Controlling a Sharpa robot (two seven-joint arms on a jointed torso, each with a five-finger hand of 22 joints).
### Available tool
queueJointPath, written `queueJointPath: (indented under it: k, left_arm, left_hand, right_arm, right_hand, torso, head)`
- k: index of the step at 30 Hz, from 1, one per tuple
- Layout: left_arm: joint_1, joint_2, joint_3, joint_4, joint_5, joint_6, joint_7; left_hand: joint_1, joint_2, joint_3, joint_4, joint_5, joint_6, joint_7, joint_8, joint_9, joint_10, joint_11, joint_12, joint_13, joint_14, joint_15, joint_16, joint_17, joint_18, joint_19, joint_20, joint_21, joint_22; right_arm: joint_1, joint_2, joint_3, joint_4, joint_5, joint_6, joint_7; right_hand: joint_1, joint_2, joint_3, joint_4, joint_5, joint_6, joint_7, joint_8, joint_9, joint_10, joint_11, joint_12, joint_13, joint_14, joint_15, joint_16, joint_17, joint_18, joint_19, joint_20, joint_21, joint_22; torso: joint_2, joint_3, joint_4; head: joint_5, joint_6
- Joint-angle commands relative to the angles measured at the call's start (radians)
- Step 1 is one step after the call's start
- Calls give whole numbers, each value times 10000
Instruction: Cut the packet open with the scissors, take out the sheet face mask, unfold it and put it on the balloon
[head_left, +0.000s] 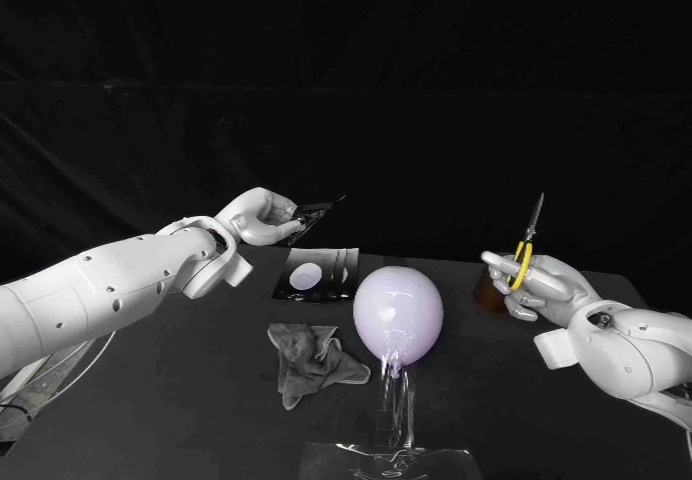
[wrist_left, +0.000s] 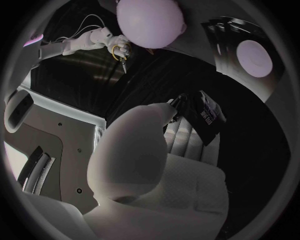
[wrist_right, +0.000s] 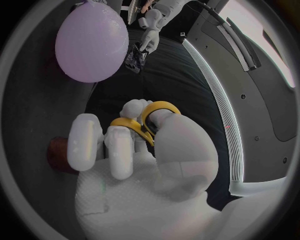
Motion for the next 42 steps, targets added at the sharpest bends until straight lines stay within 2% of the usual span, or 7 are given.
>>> queueJointPath:
  k: [1,4,11,14,30,36,42]
  left_arm:
    - [183,-49,22,416,2821,1608,-118]
    - [303,-39,26,684,4174,2697,-184]
    - [411,182,31,1070,6326,4553,-425]
    - [424,300,32,1176,6823,5127,-575]
    - [434,905,38,1386,7361,7113,-757]
    - [435,1037,39,1316,7322,7187,-712]
    - [436,1156,39,1219,7214,7133,-677]
  left_hand:
    - [-110,51,26,-74,42,14,69,49,40,80,17,10,8,68,3,12,11,134,50,15,69,17]
    - [-184,107,45,-114,40,-42,97,41,49,48,42,-14,0,41,20,-19,-1,128,31,26,93,28]
    - [-244,168,51,-153,41,-91,101,38,60,18,53,-21,-3,21,32,-46,-10,130,22,30,115,37]
    - [-294,212,47,-196,39,-126,109,41,71,5,57,-19,-1,17,37,-62,-15,152,63,20,165,58]
    - [-510,376,-5,-381,40,-201,119,99,149,-20,59,-8,4,231,-1,-33,-10,231,364,-82,452,177]
    - [-536,406,-25,-436,41,-215,103,117,172,-9,46,-8,4,295,-20,-25,-11,235,441,-121,521,204]
    - [-538,418,-27,-459,41,-218,95,124,180,0,39,-5,5,311,-24,-27,-13,233,457,-133,539,211]
  right_arm:
    - [73,57,16,-88,-269,-67,235]
    - [161,114,18,-140,-211,-87,264]
    - [360,297,25,-167,0,-152,327]
    - [455,373,33,-150,4,-147,350]
    - [951,665,72,86,-186,4,354]
    - [1029,691,87,268,-239,103,354]
    - [1058,655,99,603,-298,256,348]
  right_hand:
    - [456,102,140,99,21,-735,237,-969,-594,2206,-282,9682,2712,930,159,235,2176,47,243,31,275,1242]
    - [829,-237,338,-65,21,-1185,705,-2494,-1809,2275,133,9996,2900,990,464,429,2416,-60,494,234,664,1490]
    - [1642,-729,799,-950,29,-1575,1587,-4477,-3782,2289,944,10060,2939,1017,1035,523,2533,-140,677,722,979,1712]
    - [1806,-858,878,-1191,24,-1841,1543,-4831,-4098,2287,908,10051,2933,1024,1019,549,2566,-148,729,764,1068,1769]
    - [1882,-1398,674,-1853,21,-3395,1185,-5270,-5299,2274,435,9969,2883,1040,657,598,2632,-188,899,598,1353,1960]
    - [1775,-1492,350,-1862,21,-4696,1161,-5323,-6215,2267,379,9925,2856,1038,601,589,2620,-195,913,529,1375,1981]
    - [1763,-1496,237,-1864,20,-4914,1180,-5330,-6392,2270,396,9942,2866,1040,601,598,2632,-202,926,518,1394,1994]
  torso:
    - [-34,11,-17]
    - [-42,23,-19]
    - [-48,33,-59]
    - [-54,41,-54]
    - [-44,47,-64]
    - [-41,53,-50]
    - [-48,36,-46]
  head:
    - [-220,180]
    - [-386,301]
    - [-806,519]
    - [-1090,576]
    - [-2153,810]
    - [-2298,803]
    - [-2346,809]
